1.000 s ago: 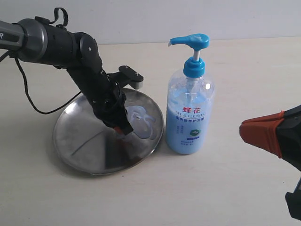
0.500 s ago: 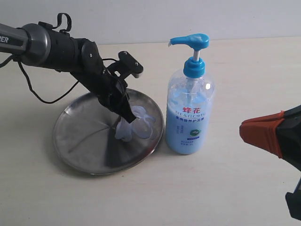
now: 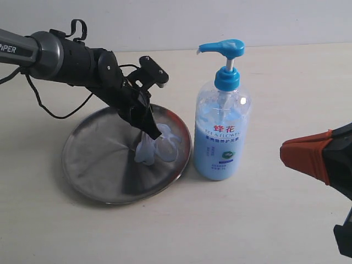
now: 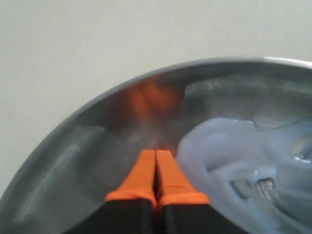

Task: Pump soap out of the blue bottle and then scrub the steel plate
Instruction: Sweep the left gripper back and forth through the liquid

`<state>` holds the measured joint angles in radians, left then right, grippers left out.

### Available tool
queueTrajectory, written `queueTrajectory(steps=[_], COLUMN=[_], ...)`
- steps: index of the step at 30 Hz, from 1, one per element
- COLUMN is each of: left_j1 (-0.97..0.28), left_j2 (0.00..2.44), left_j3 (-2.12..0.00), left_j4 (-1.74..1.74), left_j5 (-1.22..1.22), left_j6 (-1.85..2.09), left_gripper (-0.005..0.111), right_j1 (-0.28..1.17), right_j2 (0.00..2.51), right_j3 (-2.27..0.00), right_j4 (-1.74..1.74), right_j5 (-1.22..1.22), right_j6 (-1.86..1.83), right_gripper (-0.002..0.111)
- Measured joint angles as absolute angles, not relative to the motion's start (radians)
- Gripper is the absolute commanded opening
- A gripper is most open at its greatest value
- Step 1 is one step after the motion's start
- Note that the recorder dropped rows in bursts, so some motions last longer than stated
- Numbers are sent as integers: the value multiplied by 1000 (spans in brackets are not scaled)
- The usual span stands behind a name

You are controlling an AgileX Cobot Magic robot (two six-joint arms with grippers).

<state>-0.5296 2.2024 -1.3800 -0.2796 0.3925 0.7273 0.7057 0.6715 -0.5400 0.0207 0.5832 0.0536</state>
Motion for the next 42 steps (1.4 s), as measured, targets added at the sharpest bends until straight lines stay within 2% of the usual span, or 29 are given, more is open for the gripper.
queueTrajectory(steps=[16, 25, 34, 42], left_j1=[-530, -560, -581, -587], left_j2=[2159, 2156, 2152, 2162], left_j3=[-1384, -1384, -1383, -1381], left_j4=[-283, -267, -253, -246], left_j5=[776, 910, 867, 612], left_j6=[722, 706, 681, 676], left_gripper=[0, 0, 0, 0], right_j1=[706, 706, 706, 706], right_j2=[671, 671, 671, 671], right_j3=[-540, -540, -540, -540], right_j4=[28, 54, 77, 79], right_j5=[583, 593, 597, 597], right_j6=[41, 21, 11, 11], right_gripper=[0, 0, 0, 0])
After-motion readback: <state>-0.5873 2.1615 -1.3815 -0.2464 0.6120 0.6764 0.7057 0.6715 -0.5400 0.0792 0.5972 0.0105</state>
